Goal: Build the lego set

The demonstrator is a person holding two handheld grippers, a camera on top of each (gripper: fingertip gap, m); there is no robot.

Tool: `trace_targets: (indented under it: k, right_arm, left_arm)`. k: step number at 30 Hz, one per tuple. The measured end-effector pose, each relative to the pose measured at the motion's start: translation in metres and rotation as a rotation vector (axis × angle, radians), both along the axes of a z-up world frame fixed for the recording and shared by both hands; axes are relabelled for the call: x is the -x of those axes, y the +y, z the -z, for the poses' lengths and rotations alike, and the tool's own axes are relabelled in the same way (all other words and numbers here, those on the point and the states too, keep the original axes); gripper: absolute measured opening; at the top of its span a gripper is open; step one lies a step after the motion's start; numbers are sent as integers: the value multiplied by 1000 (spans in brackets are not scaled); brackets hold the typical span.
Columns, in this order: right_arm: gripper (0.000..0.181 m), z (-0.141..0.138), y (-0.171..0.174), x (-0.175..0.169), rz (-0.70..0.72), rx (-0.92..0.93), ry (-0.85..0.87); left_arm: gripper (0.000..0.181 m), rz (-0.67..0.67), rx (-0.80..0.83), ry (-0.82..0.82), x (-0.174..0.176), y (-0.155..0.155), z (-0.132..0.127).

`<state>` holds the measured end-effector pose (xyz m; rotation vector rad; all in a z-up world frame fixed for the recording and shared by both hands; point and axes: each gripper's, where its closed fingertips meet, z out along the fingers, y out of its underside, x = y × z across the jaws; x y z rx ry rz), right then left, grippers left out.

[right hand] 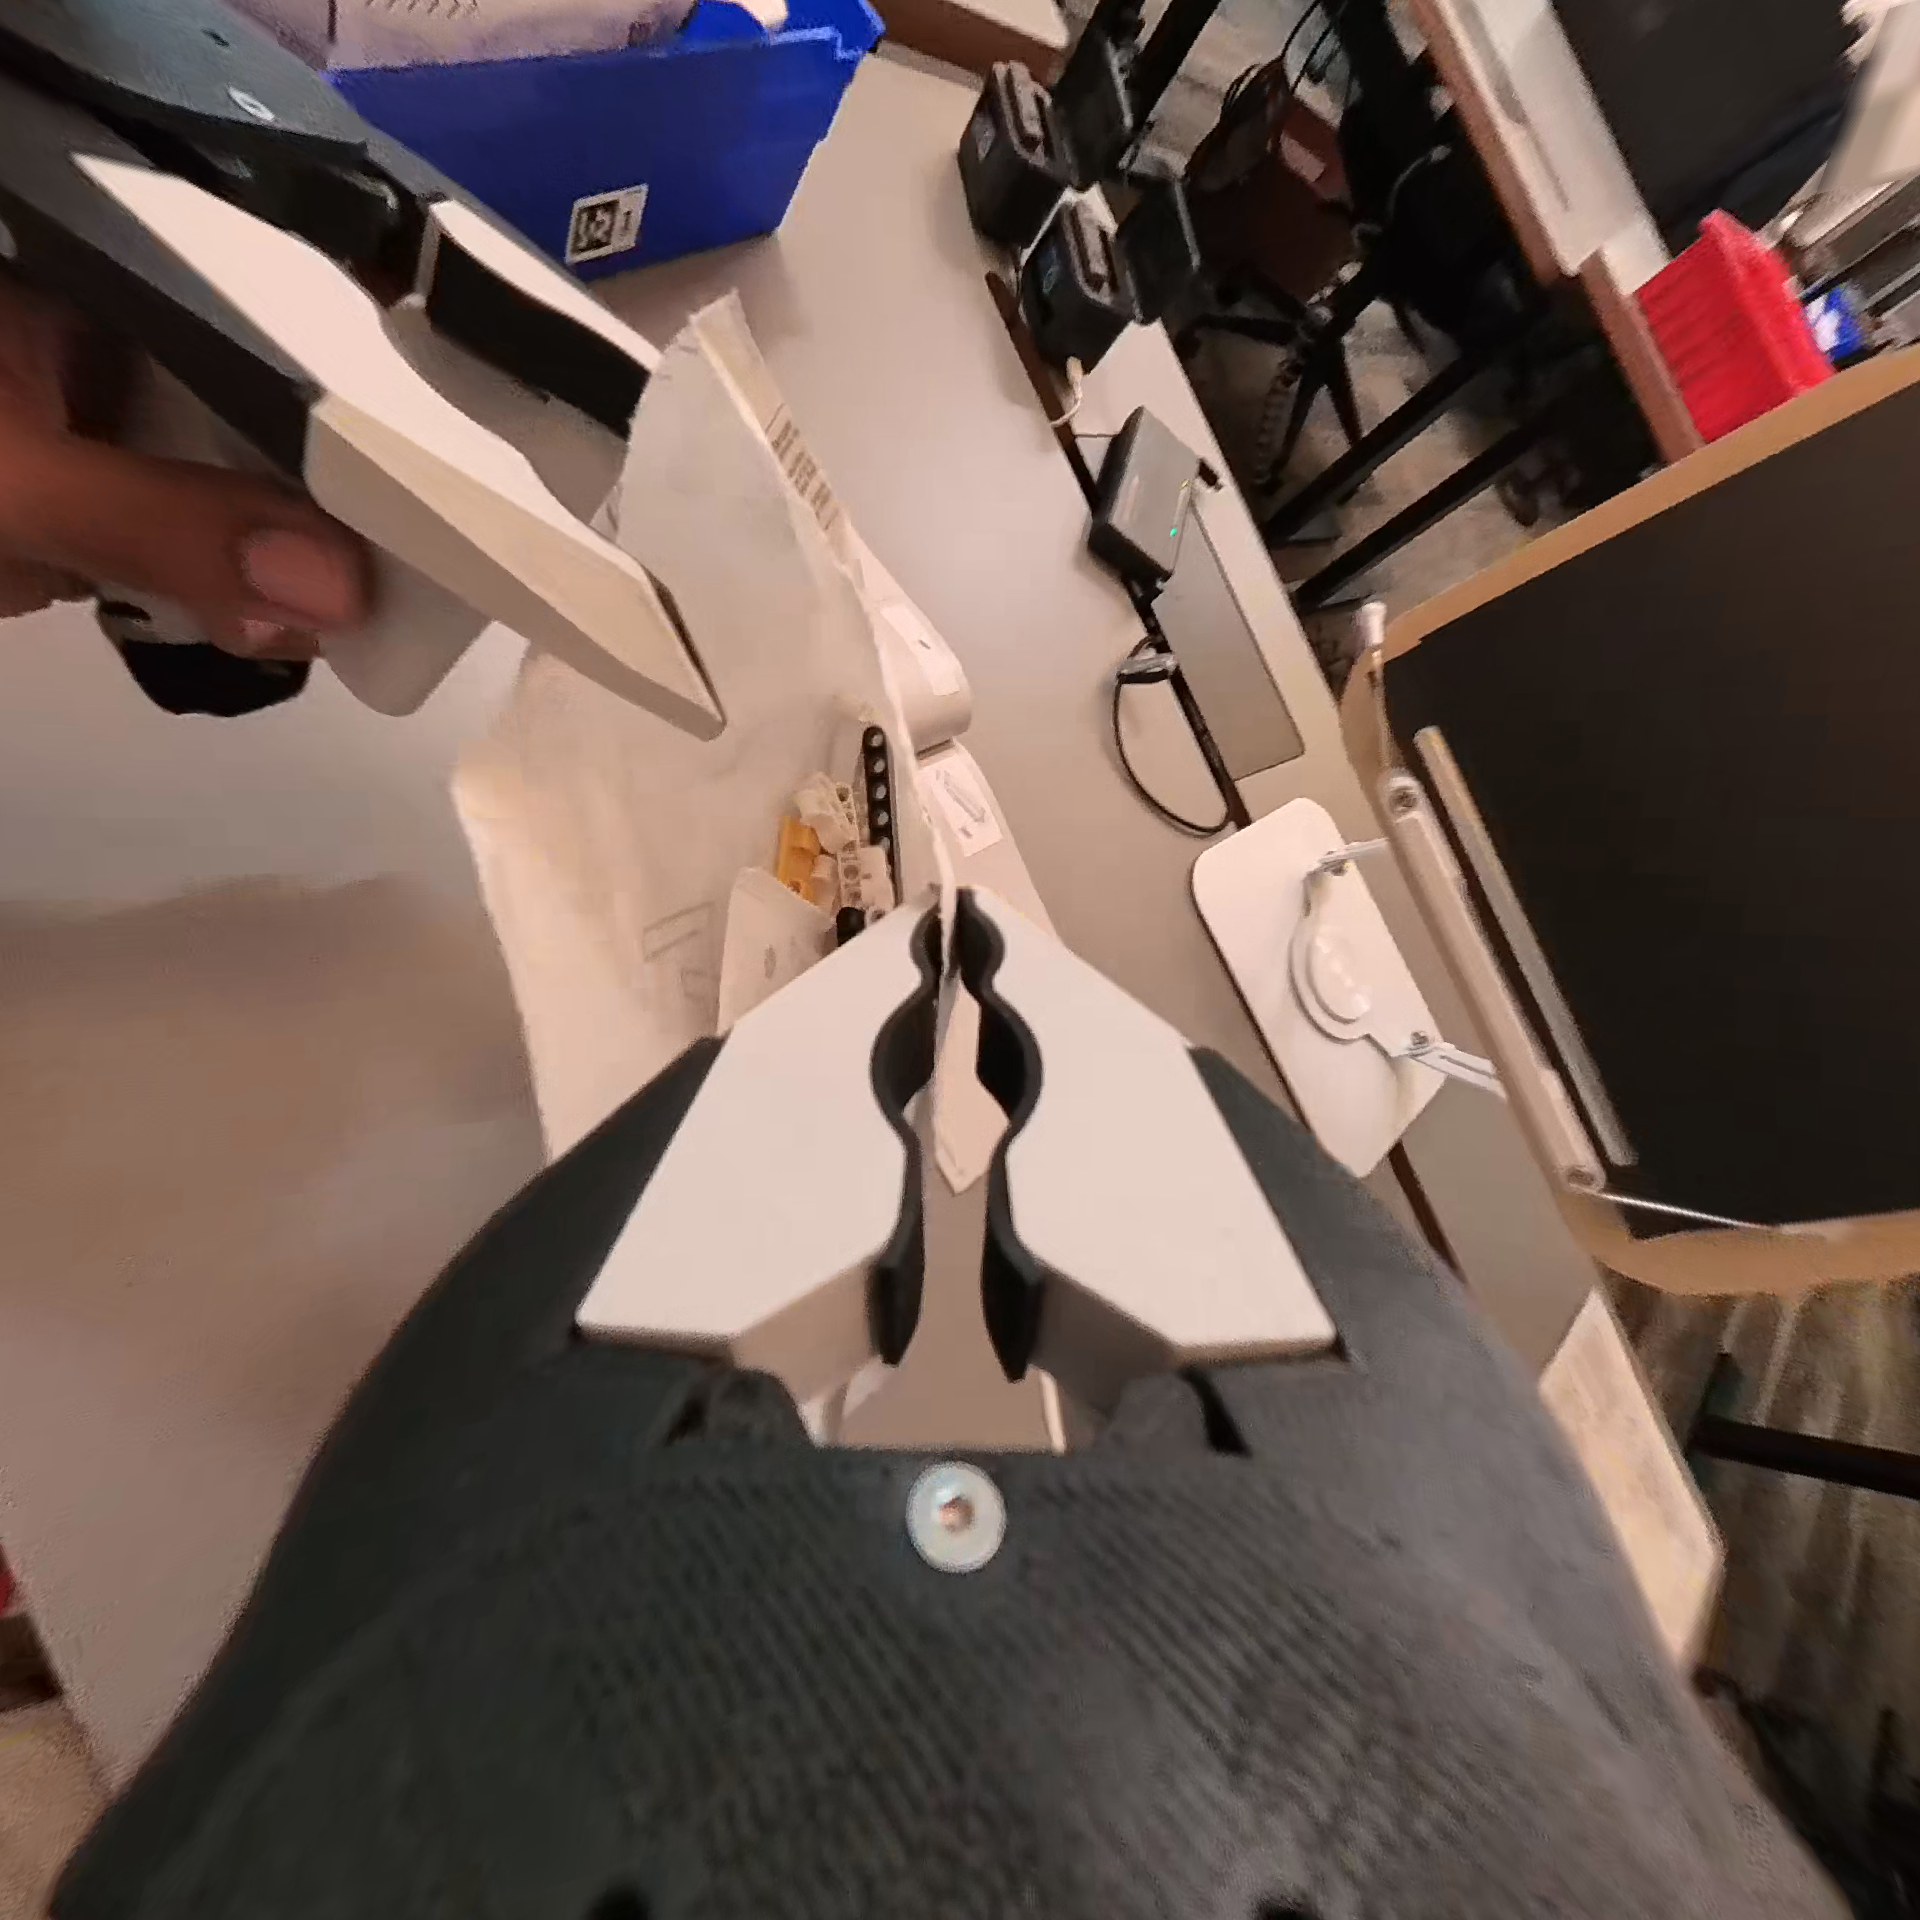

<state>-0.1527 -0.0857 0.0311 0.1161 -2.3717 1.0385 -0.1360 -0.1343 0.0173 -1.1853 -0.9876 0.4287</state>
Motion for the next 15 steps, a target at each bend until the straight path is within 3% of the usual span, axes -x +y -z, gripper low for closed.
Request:
trace_targets:
  k: [2, 5, 10, 15]
  right_arm:
    - [0, -7, 5, -1, 7, 17, 60]
    - [0, -17, 11, -6, -2, 85, 91]
    - [0, -19, 20, -19, -22, 177, -51]
    - [0, -24, 27, -28, -33, 238, -193]
  left_arm:
    - [109, 93, 12, 99, -11, 11, -13]
    - [131, 177, 85, 249, -29, 28, -28]
    - [151, 124, 367, 313, -27, 58, -15]
    - [155, 46, 466, 247, -9, 75, 2]
